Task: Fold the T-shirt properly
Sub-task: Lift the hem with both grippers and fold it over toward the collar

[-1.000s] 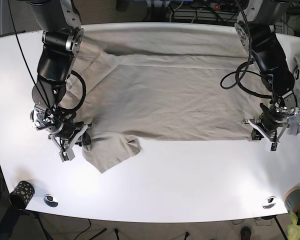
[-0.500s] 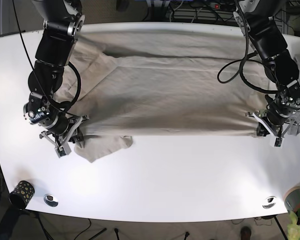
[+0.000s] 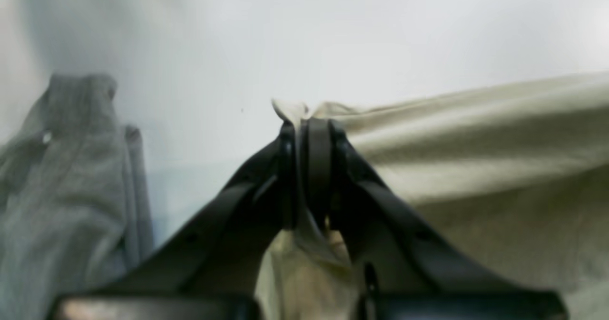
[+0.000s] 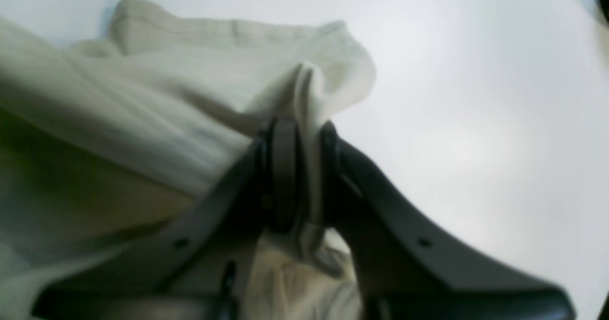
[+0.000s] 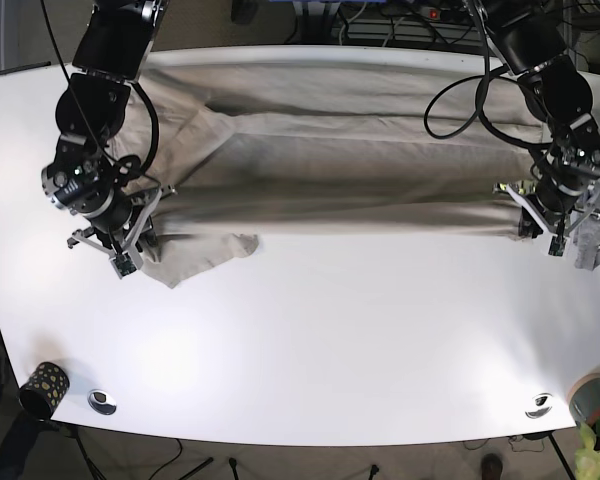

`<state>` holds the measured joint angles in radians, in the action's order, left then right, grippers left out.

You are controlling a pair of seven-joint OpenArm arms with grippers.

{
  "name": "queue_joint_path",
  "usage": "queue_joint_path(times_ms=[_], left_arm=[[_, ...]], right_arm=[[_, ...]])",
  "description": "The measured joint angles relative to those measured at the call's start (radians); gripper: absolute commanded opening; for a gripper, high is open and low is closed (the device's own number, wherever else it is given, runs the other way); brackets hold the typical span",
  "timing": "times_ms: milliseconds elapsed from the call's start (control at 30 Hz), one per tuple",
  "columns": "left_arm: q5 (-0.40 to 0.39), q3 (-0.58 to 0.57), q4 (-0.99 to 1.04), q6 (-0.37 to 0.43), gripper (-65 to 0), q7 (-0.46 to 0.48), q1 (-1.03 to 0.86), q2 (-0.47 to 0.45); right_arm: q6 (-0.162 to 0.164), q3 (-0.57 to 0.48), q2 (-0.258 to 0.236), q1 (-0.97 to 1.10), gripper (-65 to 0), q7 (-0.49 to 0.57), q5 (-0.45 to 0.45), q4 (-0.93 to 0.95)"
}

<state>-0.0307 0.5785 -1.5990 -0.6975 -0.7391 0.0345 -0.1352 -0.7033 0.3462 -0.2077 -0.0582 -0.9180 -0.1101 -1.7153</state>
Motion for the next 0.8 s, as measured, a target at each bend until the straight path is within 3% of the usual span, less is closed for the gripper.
queue_joint_path(times_ms=[133,267,400,800], left_arm=[[0.003,0.035,-0.026,-0.007,-65.0,-0.096,-0.021,0.002],[-0.006,0.076,-0.079,-0.008,-65.0,-0.137,-0.062,0.004],[-0.003,0.082,-0.1,-0.007,-65.0,-0.145,-0.109,0.018],[-0.003,0.075,-0.159,-0.007,-65.0,-0.144,-0.252,0.022]], right_arm=[[-0.002,0.0,0.006,0.068,-59.1,-0.039,-0.002,-0.093],[-0.005,0.032,0.045,0.145,-59.1,-0.049,-0.008,-0.164],[-0.003,0.087,0.076,0.201,-59.1,-0.055,-0.011,-0.201],[-0.002,0.109,0.116,0.336,-57.4,-0.056,-0.001,-0.215]])
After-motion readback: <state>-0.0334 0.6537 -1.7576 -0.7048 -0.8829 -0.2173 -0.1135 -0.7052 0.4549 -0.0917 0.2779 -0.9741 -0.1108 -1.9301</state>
